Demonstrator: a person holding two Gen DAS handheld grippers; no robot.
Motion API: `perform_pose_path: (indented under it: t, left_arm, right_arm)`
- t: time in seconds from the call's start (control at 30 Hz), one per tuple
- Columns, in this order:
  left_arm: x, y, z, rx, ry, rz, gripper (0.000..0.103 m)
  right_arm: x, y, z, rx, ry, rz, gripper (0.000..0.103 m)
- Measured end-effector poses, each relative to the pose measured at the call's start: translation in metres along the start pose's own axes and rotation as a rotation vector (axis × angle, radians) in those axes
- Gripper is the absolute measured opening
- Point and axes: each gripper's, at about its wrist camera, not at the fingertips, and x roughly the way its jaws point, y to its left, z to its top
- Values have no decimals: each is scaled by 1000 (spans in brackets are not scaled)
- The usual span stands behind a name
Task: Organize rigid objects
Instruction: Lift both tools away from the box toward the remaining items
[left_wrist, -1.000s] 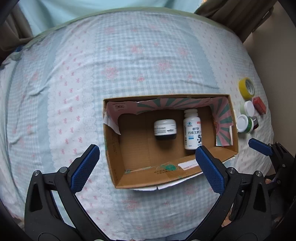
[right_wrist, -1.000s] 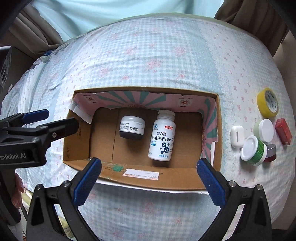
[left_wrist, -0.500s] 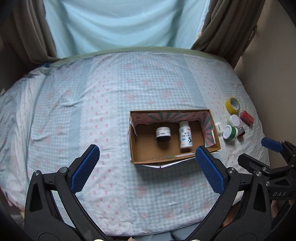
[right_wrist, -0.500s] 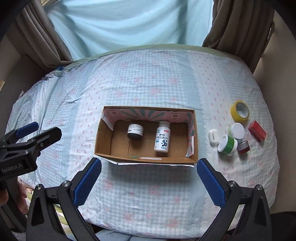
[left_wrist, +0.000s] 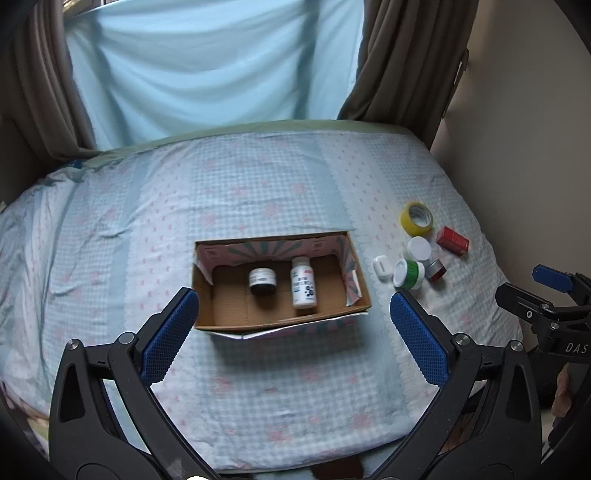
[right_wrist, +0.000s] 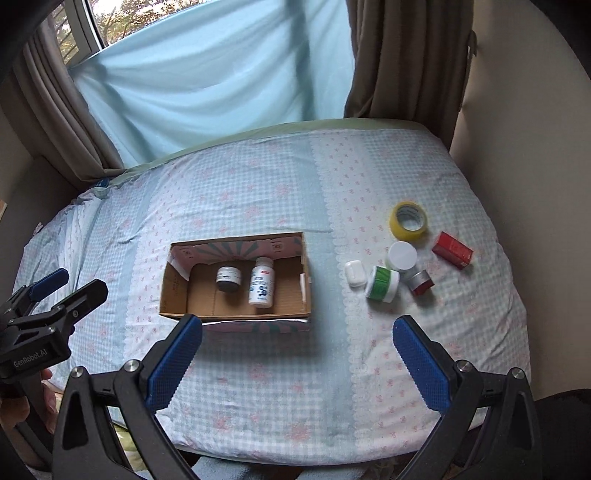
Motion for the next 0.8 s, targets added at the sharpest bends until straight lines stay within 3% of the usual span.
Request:
perform_pose_path:
  t: [0.13,0.43,0.6,0.8]
  left_arm:
    - [12,-63,1,-30,-8,34,103]
    - [67,-193,7,-95,43,-16,103]
    - [110,-233,3,-113,96,-27,103]
    - [178,-259,-5,-114,144,-38,103]
  right_arm:
    - [0,-66,5,-25,-22,0,103]
    - [25,-206,36,-123,-24,-12,103]
    - [52,-258,59,-115,-20,5,103]
    - [97,-293,81,-108,-16,68,103]
